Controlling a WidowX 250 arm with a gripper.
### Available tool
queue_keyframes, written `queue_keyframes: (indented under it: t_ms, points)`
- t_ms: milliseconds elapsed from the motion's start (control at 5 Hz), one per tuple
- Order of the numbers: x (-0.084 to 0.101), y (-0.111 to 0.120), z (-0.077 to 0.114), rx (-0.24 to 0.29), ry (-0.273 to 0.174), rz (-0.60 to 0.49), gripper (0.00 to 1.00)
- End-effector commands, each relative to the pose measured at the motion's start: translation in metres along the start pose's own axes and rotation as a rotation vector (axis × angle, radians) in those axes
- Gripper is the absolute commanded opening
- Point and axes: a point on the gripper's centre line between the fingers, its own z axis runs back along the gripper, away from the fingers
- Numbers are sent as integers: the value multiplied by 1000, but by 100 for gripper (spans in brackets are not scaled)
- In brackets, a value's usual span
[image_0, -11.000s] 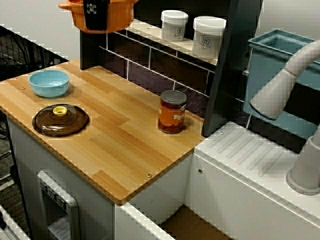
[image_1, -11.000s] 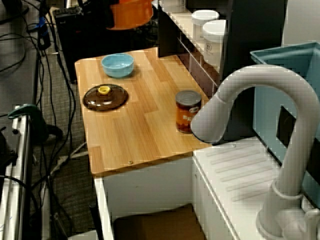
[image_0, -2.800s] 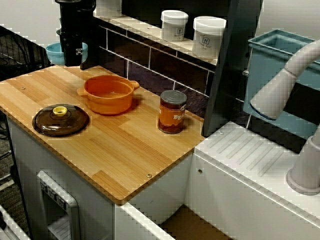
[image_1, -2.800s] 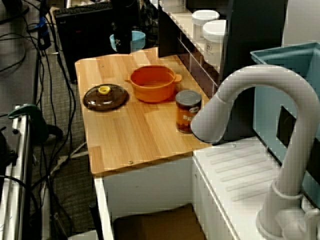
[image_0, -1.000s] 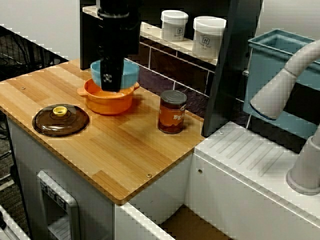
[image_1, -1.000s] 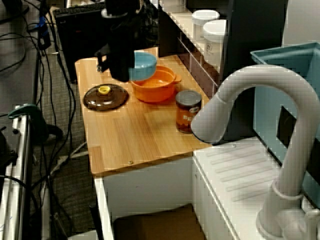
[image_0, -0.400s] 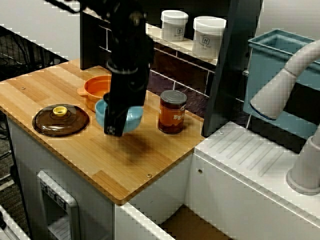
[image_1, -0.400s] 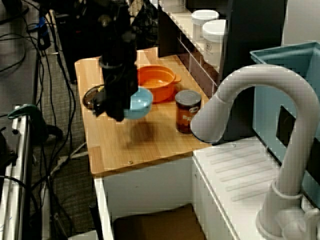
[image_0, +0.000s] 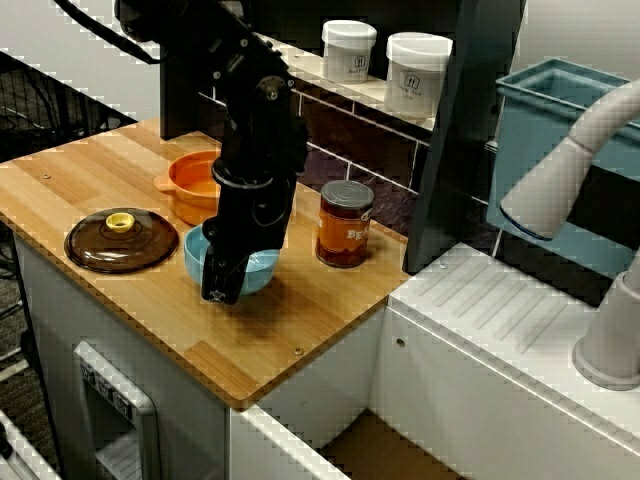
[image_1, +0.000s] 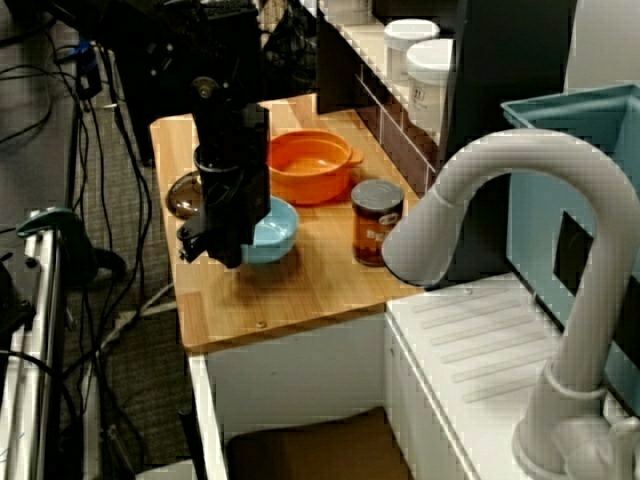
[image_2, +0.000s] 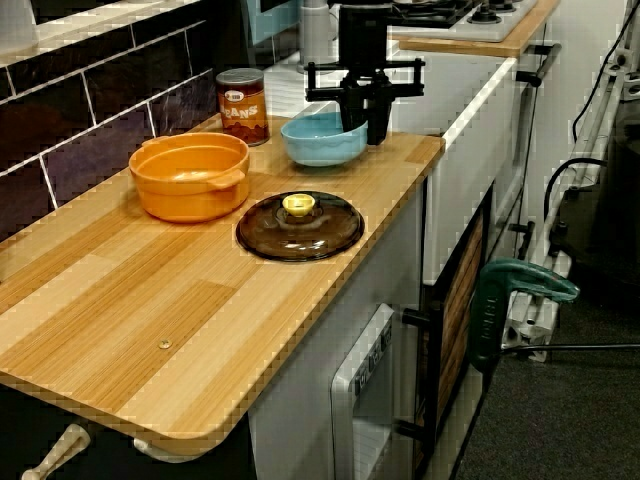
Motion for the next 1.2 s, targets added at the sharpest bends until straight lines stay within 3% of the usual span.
queue_keyframes:
  t_ms: [0, 600, 800, 1000]
  points:
    - [-9, 2, 5, 6, -5, 31, 100]
    - [-33, 23, 46, -57, -74, 44, 100]
    - [-49, 40, 50, -62, -82, 47, 100]
    - [-65, 56, 42, -53, -75, 72, 100]
